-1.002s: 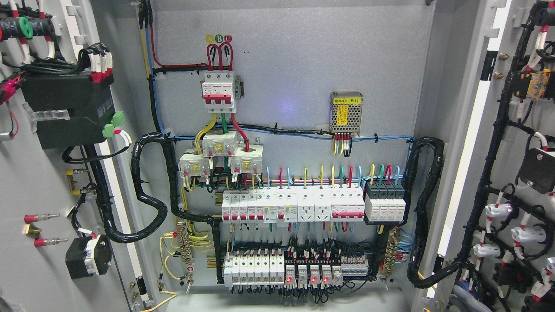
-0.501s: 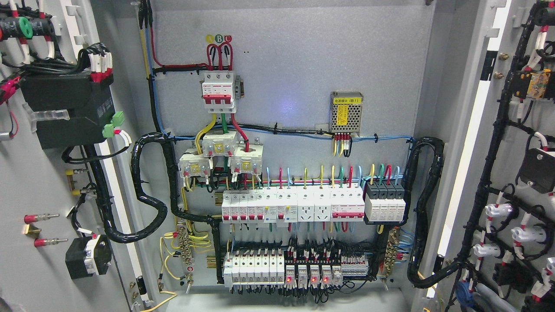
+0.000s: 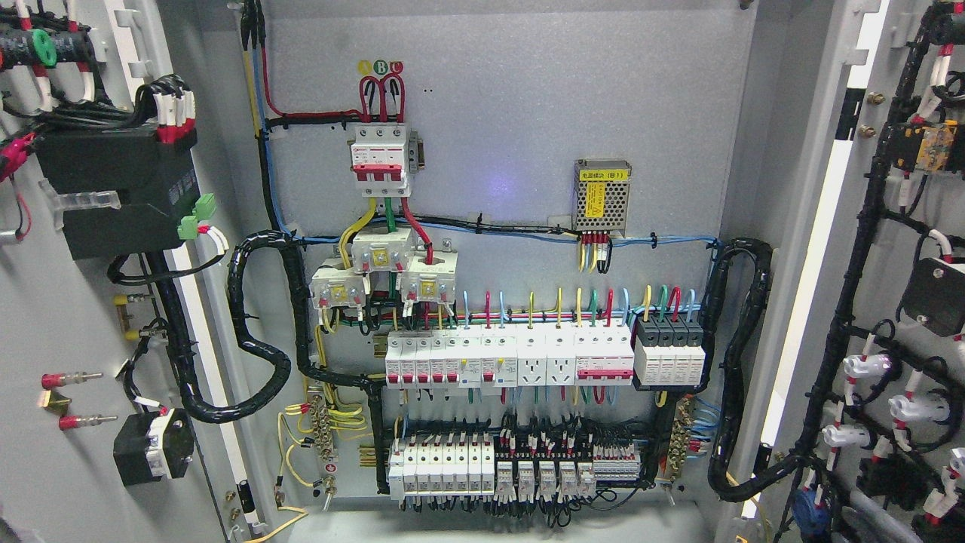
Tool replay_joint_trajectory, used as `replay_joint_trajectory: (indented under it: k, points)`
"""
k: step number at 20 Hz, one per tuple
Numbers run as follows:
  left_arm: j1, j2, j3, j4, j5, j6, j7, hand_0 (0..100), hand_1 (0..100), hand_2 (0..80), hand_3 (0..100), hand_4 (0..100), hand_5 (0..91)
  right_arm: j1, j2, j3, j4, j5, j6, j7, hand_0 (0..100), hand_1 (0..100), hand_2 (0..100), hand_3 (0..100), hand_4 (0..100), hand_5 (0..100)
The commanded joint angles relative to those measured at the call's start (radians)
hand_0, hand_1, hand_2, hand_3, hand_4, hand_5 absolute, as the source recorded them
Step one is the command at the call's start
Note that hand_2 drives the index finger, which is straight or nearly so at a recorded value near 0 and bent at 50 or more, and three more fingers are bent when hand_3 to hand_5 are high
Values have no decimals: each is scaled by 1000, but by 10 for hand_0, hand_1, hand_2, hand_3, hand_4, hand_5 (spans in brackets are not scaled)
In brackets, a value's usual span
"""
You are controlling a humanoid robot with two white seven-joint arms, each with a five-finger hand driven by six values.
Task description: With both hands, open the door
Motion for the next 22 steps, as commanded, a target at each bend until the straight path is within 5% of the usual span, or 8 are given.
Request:
replay_joint_trajectory:
  k: [1, 17, 22]
  points:
    - [7, 42, 106, -13, 41, -15, 0, 0, 0, 0, 0, 0, 0, -1, -17, -21, 1, -1, 4, 7, 191, 0, 0, 0, 0, 0]
    - [73, 79, 224, -11, 87, -67, 0, 0, 0, 0, 0, 0, 0, 1, -16, -44, 4, -62, 7, 7, 191, 0, 0, 0, 0, 0]
    - [76, 93, 259, -3, 144, -55, 2, 0, 0, 0, 0, 0, 0, 4, -17, -69, 5, -64, 7, 7, 191, 0, 0, 0, 0, 0]
